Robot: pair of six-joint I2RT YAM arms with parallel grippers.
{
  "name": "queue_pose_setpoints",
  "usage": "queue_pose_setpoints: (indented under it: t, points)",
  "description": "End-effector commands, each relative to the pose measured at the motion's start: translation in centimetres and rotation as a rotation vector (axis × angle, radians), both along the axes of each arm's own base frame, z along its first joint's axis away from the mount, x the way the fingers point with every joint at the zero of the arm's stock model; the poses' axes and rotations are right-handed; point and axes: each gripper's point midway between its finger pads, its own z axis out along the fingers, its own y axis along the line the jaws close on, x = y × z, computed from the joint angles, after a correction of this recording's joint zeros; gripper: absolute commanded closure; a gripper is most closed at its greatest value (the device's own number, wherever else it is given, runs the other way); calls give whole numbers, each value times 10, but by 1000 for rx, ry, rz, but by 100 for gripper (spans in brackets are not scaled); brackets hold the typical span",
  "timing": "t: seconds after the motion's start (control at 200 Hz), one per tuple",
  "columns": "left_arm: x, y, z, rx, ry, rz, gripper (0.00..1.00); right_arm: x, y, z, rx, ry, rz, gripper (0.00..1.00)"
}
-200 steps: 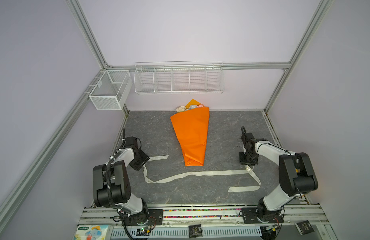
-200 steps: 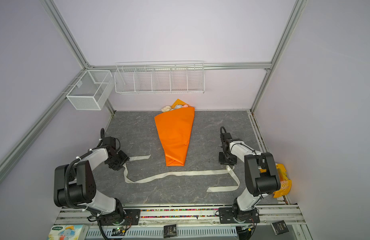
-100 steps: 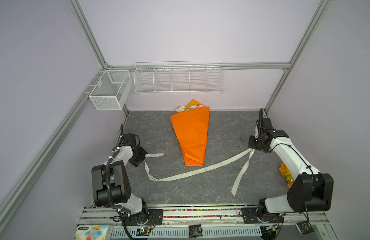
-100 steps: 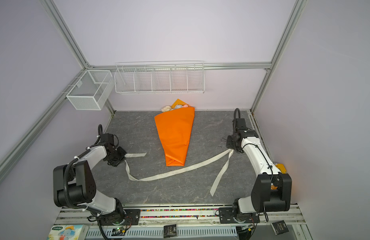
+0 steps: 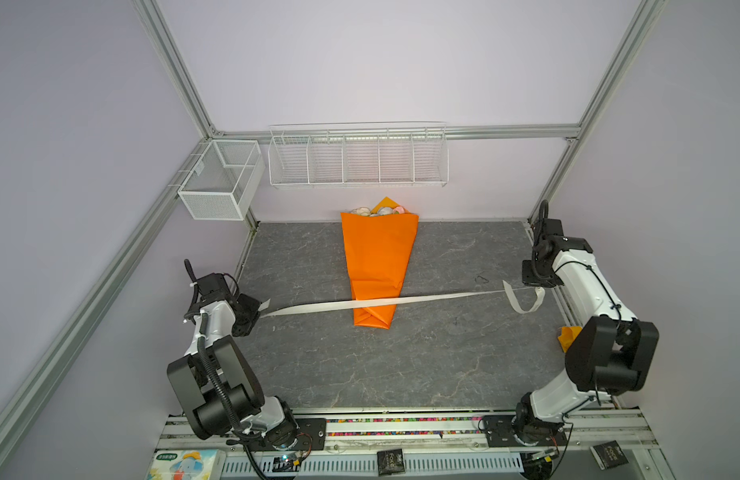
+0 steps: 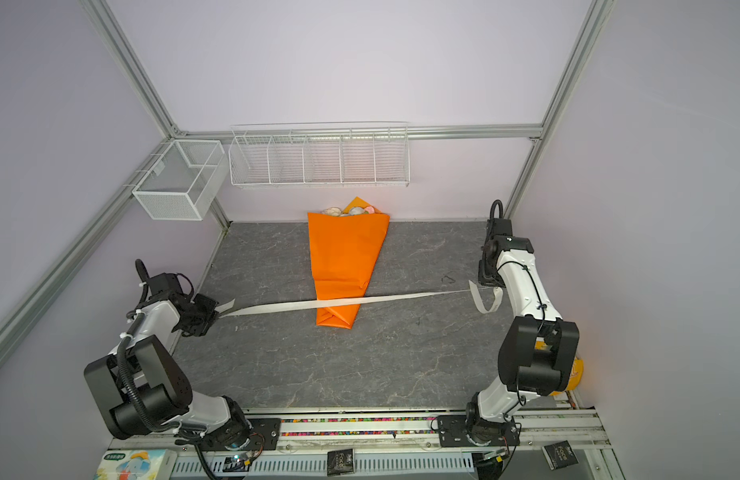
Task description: Tie the bouquet of fake flowers
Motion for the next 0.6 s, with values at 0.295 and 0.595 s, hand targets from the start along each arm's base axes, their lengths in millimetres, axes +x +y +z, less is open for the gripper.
queue_pose_setpoints:
  t: [0.295,0.595]
  points:
    - [-23,-23,-31,-79,55,-22,100,9,-4,-70,-76,163,22,88]
    - [-31,23,20,192,113,39,24,18,-5,-25,-50,38,-65,17]
